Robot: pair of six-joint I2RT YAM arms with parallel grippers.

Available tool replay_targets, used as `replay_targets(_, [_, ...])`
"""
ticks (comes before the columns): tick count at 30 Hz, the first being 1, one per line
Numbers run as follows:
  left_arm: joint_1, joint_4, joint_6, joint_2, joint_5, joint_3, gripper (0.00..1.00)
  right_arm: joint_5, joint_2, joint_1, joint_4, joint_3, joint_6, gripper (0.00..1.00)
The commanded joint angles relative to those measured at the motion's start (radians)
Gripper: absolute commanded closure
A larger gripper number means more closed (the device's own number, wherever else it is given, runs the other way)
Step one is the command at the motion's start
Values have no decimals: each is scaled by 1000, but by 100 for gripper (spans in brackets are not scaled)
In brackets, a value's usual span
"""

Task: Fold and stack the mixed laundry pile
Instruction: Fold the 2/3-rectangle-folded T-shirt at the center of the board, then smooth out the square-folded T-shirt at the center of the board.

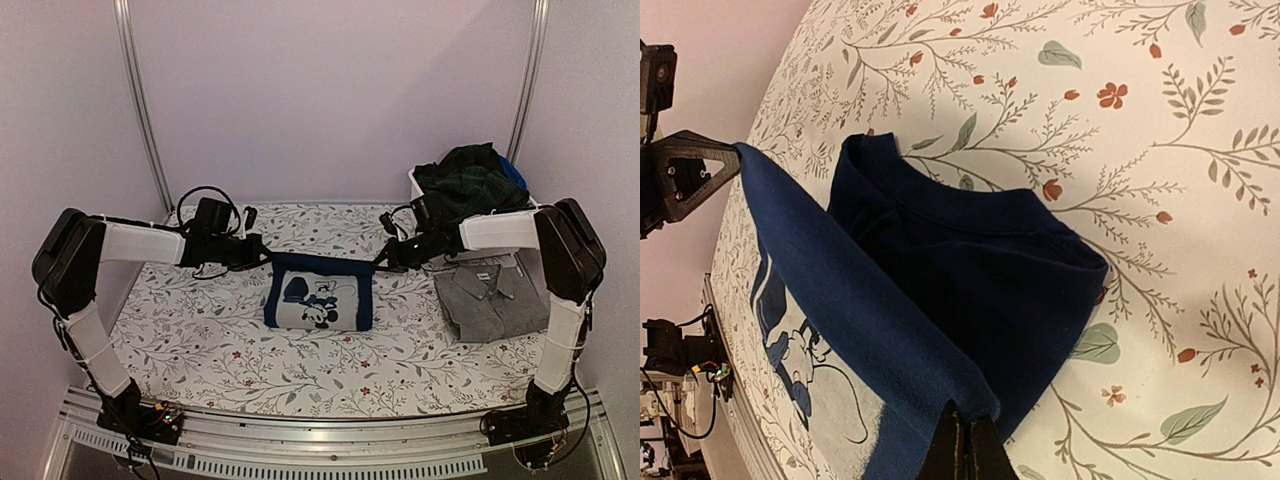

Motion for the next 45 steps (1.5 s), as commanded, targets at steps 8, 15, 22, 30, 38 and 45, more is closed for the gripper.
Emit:
replay_targets(8, [76, 10, 34, 165, 20, 117, 100, -4, 179, -60, -50, 216, -56, 100])
replay_targets(15, [91, 30, 21, 239, 35, 151, 100, -1, 298, -65, -50, 298, -59, 100])
replay_targets(22, [113, 47, -13, 239, 5, 139, 85, 5, 287, -74, -48, 307, -48, 62])
replay_targets(30, [119, 77, 35, 45, 5, 40, 45, -44, 13, -72, 0, 169, -70, 49])
replay_targets(38, [14, 133, 96, 152, 140, 73, 51, -153, 57, 31, 63, 182, -54, 55])
replay_targets(45, [10, 179, 67, 325, 233, 178, 61, -181, 283, 47, 86, 318, -38, 67])
